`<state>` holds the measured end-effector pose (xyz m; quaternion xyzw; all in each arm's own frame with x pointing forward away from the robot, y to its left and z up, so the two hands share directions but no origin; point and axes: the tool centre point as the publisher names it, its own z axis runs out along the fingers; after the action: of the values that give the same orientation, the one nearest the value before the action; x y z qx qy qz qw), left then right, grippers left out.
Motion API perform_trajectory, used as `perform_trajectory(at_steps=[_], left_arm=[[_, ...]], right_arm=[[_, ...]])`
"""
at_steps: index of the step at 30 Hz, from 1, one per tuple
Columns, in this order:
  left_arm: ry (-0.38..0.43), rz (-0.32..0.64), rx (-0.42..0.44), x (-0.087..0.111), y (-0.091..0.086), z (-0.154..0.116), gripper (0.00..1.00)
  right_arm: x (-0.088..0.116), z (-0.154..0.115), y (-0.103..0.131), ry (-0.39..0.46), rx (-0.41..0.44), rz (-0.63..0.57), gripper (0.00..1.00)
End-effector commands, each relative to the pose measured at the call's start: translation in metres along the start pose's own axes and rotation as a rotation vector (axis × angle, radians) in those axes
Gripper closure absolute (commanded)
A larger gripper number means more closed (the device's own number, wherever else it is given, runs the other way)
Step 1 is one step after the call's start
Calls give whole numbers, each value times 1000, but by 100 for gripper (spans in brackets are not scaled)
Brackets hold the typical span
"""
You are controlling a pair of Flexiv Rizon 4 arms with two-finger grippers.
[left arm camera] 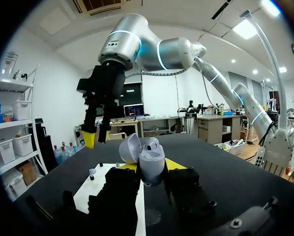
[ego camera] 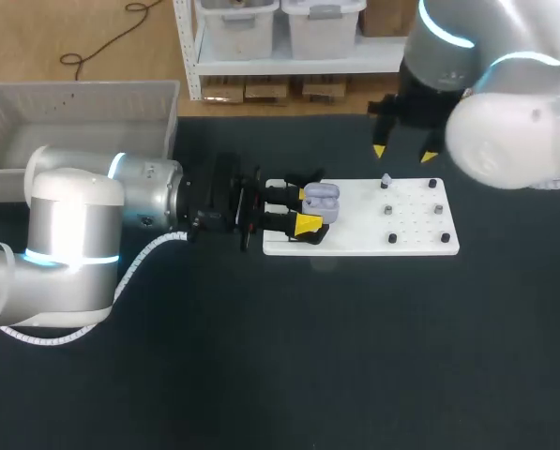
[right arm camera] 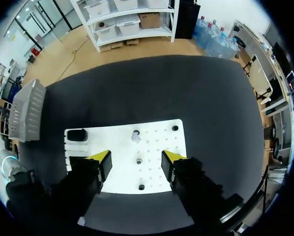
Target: Pick up each earbud case from the left stands, insert the matching earbuds, close the lid, and place the case in the box.
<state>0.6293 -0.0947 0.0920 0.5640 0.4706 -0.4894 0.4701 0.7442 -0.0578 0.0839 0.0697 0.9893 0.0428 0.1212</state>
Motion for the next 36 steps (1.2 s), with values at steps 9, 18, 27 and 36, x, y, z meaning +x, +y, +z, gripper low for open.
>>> perform_trajectory(at_steps=[9,18,27,36], left_arm=[[2,0,-2,0,0,0,100],[2,0,-2,0,0,0,100],[2,0,-2,0,0,0,100],[2,0,-2,0,0,0,100]], right_arm=[[1,37,1,58,16,31,40],[2,48,-1,82,-2,63,52],[1,58,-2,98,-37,91,54],[-4,67,-3,117,-46,134,54]])
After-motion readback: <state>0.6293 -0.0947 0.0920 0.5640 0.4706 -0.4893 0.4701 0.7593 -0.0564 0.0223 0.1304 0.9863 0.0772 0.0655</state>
